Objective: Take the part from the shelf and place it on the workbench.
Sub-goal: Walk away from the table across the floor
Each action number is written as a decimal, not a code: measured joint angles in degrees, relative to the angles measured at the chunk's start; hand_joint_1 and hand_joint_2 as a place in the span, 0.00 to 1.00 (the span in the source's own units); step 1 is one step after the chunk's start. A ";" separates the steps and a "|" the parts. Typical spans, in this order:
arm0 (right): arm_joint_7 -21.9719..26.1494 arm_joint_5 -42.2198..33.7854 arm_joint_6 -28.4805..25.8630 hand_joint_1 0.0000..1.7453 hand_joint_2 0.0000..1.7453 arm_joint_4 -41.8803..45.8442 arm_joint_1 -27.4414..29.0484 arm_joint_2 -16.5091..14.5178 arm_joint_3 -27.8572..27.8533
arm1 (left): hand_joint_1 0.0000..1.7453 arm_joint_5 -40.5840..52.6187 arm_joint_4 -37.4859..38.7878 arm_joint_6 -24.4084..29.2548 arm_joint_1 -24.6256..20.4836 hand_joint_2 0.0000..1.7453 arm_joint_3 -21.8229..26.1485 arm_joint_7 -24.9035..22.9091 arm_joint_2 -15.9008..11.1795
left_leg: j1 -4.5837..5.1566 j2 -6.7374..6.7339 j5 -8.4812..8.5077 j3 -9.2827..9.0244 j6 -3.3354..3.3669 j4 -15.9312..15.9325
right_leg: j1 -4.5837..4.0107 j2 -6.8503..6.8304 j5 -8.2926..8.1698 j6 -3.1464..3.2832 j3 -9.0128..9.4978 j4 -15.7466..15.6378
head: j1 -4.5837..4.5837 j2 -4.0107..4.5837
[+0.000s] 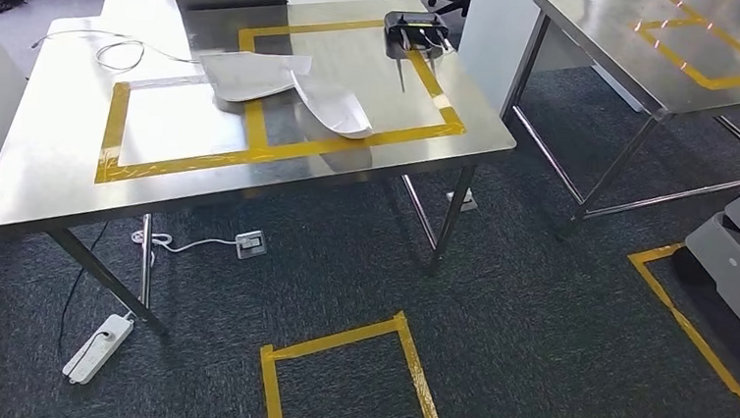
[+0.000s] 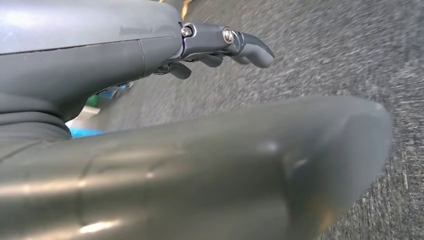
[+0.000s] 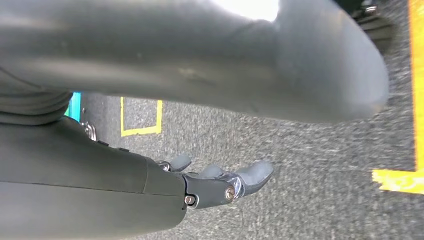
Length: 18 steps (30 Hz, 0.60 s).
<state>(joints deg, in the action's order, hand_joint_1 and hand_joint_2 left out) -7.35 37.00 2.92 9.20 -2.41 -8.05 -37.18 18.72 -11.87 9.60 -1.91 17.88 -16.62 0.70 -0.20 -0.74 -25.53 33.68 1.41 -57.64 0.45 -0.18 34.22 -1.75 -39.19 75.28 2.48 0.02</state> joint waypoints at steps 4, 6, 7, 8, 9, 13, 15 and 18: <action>1.67 0.85 -0.26 0.00 1.00 0.00 -0.42 0.26 0.06 | 0.00 2.10 0.23 -0.99 -0.31 0.00 -0.84 3.84 -0.07 | -0.04 0.02 2.46 3.17 -1.07 -0.96 | 0.15 0.11 -2.57 0.34 11.56 -13.85 | 0.01 0.00; 1.33 1.81 -0.31 0.00 1.00 0.00 -0.66 0.29 0.45 | 0.00 2.73 0.32 -1.15 -0.68 0.00 -1.35 4.78 -0.14 | 0.00 0.05 3.55 3.49 -1.83 -0.86 | -0.14 0.25 -1.33 1.26 13.65 -18.01 | 0.02 0.00; 1.05 2.26 -0.29 0.00 1.00 -0.01 -0.62 0.30 0.70 | 0.00 2.90 0.38 -1.18 -0.88 0.00 -1.54 5.01 -0.13 | -0.07 0.05 4.21 3.53 -2.24 -0.52 | -0.22 0.27 -1.78 1.86 13.22 -18.09 | 0.00 0.00; 0.82 2.57 -0.28 0.00 1.00 -0.01 -0.65 0.31 0.93 | 0.00 3.09 0.47 -1.21 -1.05 0.00 -1.70 5.09 -0.11 | -0.19 0.10 4.38 3.76 -2.59 -0.44 | -0.20 0.13 -2.40 2.39 12.69 -18.27 | 0.02 0.00; 0.71 2.67 -0.34 0.00 1.00 -0.01 -0.67 0.32 1.05 | 0.00 3.37 0.58 -1.25 -1.15 0.00 -1.87 5.03 -0.06 | -0.30 0.18 3.44 4.18 -2.90 -0.88 | -0.19 0.04 -3.21 2.96 12.00 -18.37 | -0.05 0.00; -0.06 2.39 -2.28 0.00 1.00 0.01 -0.64 0.38 1.09 | 0.00 5.59 0.94 -1.80 -1.35 0.00 -3.23 3.41 0.11 | -0.41 0.44 -7.60 6.91 -3.66 -12.80 | -0.20 -0.04 -6.60 3.88 8.12 -18.45 | -0.27 0.00; -1.35 2.19 -2.88 0.00 1.00 0.00 -0.59 0.38 1.09 | 0.00 6.74 1.05 -2.14 -1.41 0.00 -4.08 2.44 0.21 | -0.39 0.47 -7.95 6.08 -3.62 -17.23 | -0.34 -0.10 -8.09 3.79 6.10 -18.12 | -0.27 0.00; -2.92 1.82 -2.47 0.00 1.00 0.00 -0.54 0.36 1.08 | 0.00 7.39 1.16 -2.30 -1.58 0.00 -5.08 1.91 0.38 | -0.25 0.57 -4.75 -1.89 -2.91 -9.53 | -0.49 -0.14 -9.85 3.37 3.49 -17.29 | -0.26 0.00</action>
<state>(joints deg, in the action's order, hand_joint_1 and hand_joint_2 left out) -10.27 38.82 0.45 9.20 -2.95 -7.69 -36.10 26.11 -10.71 7.30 -3.49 12.80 -14.70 1.08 -0.45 -0.18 -30.28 31.79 -1.50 -67.16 -0.04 -0.32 24.36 1.63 -35.70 57.99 2.21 0.02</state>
